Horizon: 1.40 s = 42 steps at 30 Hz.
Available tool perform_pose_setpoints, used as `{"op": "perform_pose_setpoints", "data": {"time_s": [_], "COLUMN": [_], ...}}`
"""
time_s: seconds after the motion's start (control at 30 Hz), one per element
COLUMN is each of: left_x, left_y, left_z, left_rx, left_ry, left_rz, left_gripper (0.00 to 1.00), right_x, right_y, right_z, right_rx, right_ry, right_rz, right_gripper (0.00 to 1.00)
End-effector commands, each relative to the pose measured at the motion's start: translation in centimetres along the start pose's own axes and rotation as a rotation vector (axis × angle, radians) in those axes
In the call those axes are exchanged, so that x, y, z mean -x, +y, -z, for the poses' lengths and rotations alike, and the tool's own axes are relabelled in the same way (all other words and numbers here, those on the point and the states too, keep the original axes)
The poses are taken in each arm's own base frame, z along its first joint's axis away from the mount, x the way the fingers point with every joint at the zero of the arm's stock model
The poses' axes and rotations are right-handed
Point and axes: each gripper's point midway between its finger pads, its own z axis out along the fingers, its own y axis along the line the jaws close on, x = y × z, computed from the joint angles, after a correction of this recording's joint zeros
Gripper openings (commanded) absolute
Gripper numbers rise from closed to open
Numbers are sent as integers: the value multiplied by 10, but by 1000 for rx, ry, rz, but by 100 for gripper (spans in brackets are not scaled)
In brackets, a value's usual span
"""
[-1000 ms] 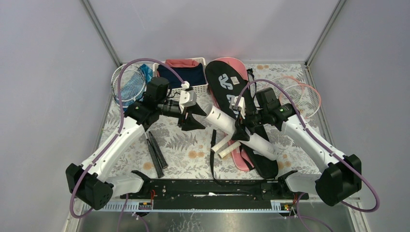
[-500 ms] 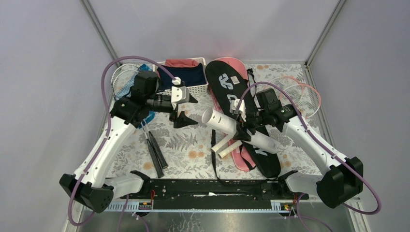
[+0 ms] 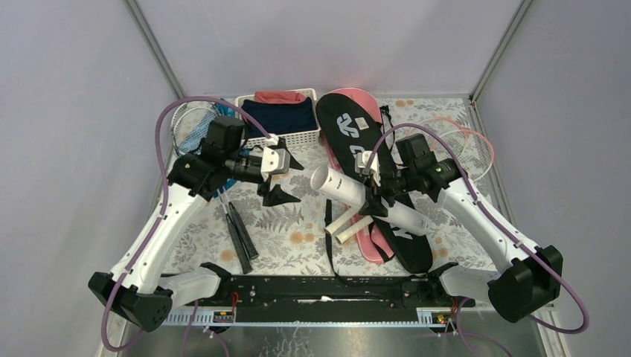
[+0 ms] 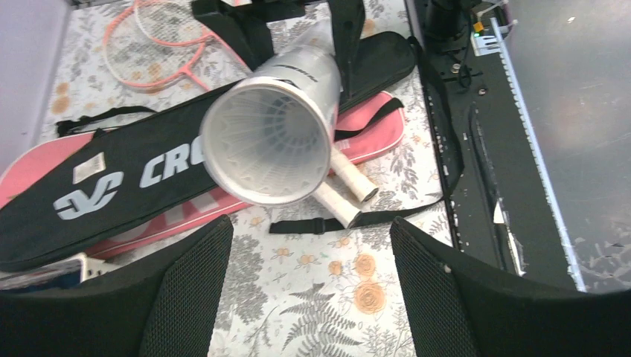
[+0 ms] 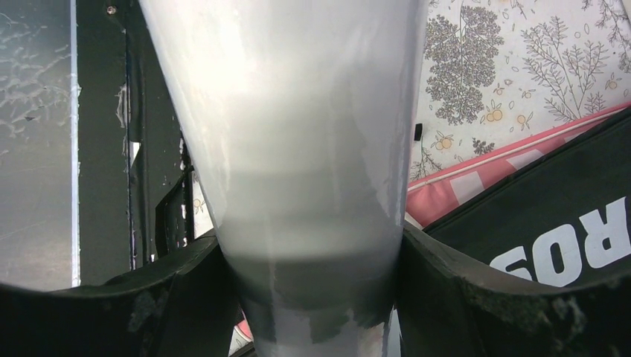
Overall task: Pack up the badminton gear
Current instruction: Close the lid on the shuttle tube.
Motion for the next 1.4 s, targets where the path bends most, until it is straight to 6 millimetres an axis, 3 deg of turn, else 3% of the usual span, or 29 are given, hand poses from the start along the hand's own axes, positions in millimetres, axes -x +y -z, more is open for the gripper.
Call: {"op": "perform_pose_setpoints", "data": {"time_s": [0.0,0.27,0.73,1.13,1.37], "left_x": [-5,7,10,-24,-2], "left_y": [-12,-14,-11,-27,0], "left_z": [-14,-20,-32,-60,-38], "left_rx": [-63,-104,-138,-209,-52], "left_ry": [-20,-68,-93,-21,0], "left_rz": [26,46,75,130,37], "left_gripper": [81,79,79,75,83], "right_x": [29,24,22,49,40], "right_y": [5,5,5,2,-22], "right_z": [9,5,-1,6,12], "right_rx": [11,25,47,43,-105], "right_ry": [-76,-67,-66,-122,-50], "right_rz": [49,26,6,8,-29], "right_gripper": [37,38,38,36,36]}}
